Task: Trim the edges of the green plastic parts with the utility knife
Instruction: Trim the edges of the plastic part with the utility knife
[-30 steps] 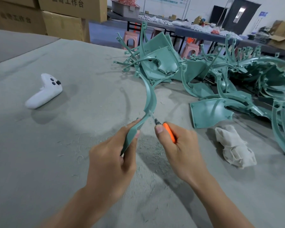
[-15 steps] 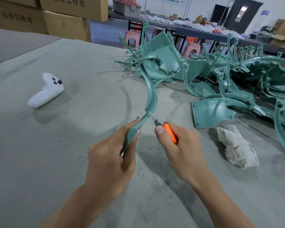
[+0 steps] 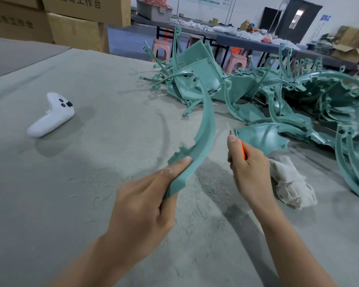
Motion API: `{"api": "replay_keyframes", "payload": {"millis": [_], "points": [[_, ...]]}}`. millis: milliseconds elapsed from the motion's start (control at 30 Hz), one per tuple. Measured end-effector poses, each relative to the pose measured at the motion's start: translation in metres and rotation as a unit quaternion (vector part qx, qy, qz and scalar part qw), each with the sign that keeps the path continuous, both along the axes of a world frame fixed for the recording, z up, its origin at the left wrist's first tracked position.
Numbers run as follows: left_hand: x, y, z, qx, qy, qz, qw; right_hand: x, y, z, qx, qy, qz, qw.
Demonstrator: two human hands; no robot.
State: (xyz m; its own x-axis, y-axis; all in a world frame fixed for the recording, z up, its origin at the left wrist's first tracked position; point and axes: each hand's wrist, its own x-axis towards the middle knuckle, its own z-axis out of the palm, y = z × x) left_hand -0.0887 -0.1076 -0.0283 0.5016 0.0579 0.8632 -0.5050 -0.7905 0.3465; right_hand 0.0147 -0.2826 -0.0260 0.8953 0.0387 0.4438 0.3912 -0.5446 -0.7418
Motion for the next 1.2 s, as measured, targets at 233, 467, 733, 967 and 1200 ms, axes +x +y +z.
{"api": "replay_keyframes", "payload": {"millis": [233, 467, 733, 967, 1200], "points": [[0.005, 0.005, -0.002, 0.014, -0.010, 0.090, 0.996, -0.026, 0.016, 0.007, -0.019, -0.035, 0.170, 0.985], [0.005, 0.006, 0.000, 0.017, 0.036, 0.114, 0.993, -0.031, 0.022, 0.003, -0.057, -0.056, 0.194, 0.978], [0.002, 0.003, 0.000, 0.003, 0.048, 0.084, 0.995, -0.028, 0.022, 0.001, -0.042, -0.048, 0.169, 0.984], [0.002, 0.006, -0.004, -0.021, 0.062, 0.060, 0.996, -0.033, 0.025, 0.002, -0.032, -0.057, 0.205, 0.976], [0.002, 0.007, -0.004, -0.014, 0.046, 0.056, 0.997, -0.030, 0.027, -0.001, -0.035, -0.047, 0.168, 0.984]]}}
